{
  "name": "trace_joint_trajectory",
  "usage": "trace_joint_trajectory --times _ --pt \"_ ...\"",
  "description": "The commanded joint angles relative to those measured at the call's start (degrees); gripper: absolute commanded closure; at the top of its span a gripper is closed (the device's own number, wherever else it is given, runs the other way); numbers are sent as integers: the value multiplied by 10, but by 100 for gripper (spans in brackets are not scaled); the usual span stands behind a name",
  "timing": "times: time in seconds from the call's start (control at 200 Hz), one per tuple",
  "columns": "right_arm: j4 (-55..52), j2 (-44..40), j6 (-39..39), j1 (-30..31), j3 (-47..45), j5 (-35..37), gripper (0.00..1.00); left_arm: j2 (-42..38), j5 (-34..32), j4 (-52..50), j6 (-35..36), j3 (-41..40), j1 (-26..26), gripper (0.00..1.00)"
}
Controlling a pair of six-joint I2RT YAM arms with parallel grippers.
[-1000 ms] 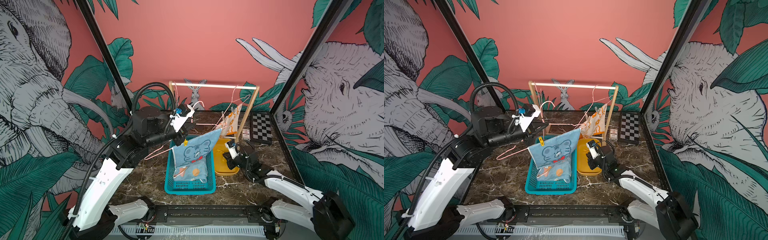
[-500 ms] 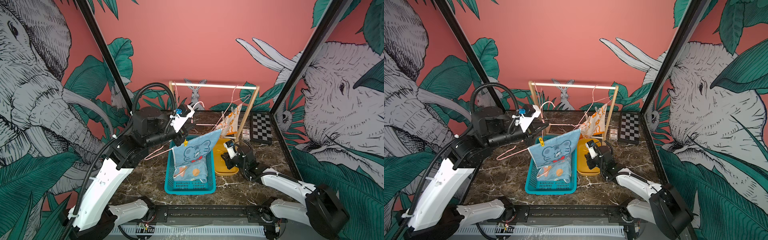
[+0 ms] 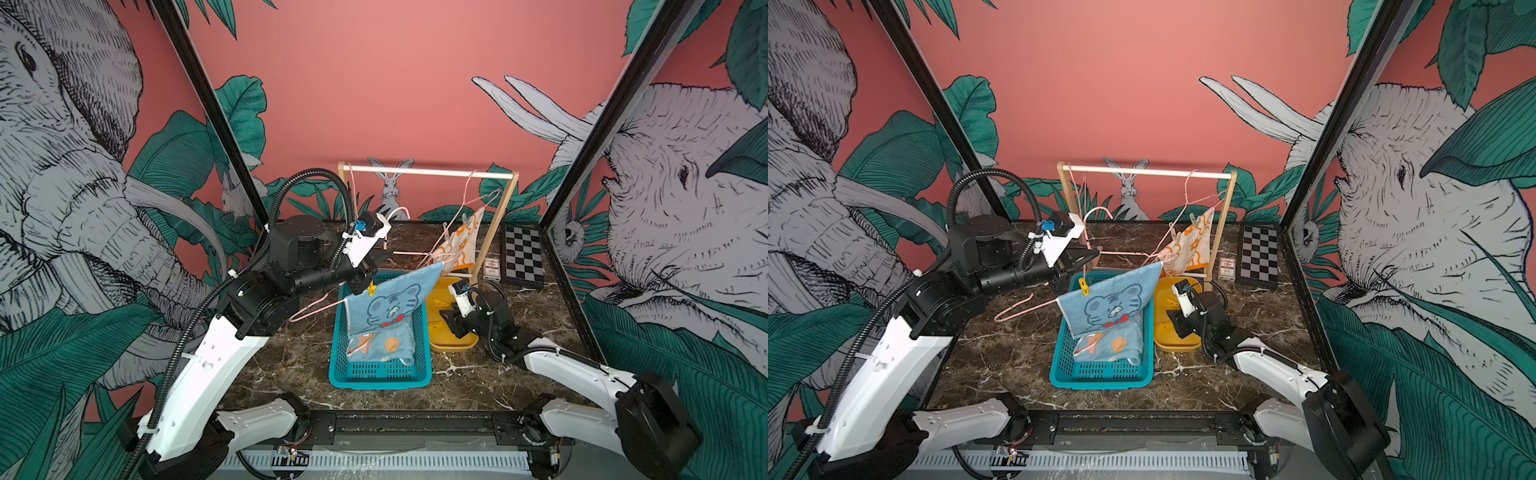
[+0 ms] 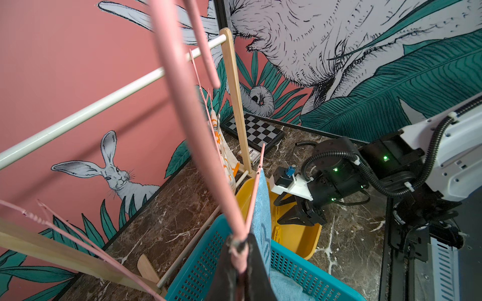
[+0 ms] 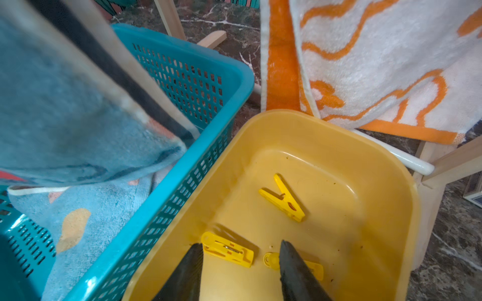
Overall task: Remove the clothespins securing towels to the hanger
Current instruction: Place the clothespin in the storage box.
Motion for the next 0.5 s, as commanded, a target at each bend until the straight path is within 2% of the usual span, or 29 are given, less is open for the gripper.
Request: trace_joint_trajectory --times 0.0,0.25,0.405,0.495 --pt "-7 -49 -20 -3 -2 -21 51 -17 -5 32 -9 -7 0 100" --pt "-34 -158 -75 -2 21 -150 45 -6 -35 44 -21 -11 0 100" --pt "-56 -174 -104 1 71 -239 44 0 -8 44 -21 -10 0 100" --pt "-53 -164 -127 12 100 -268 44 3 7 45 -22 -8 0 100"
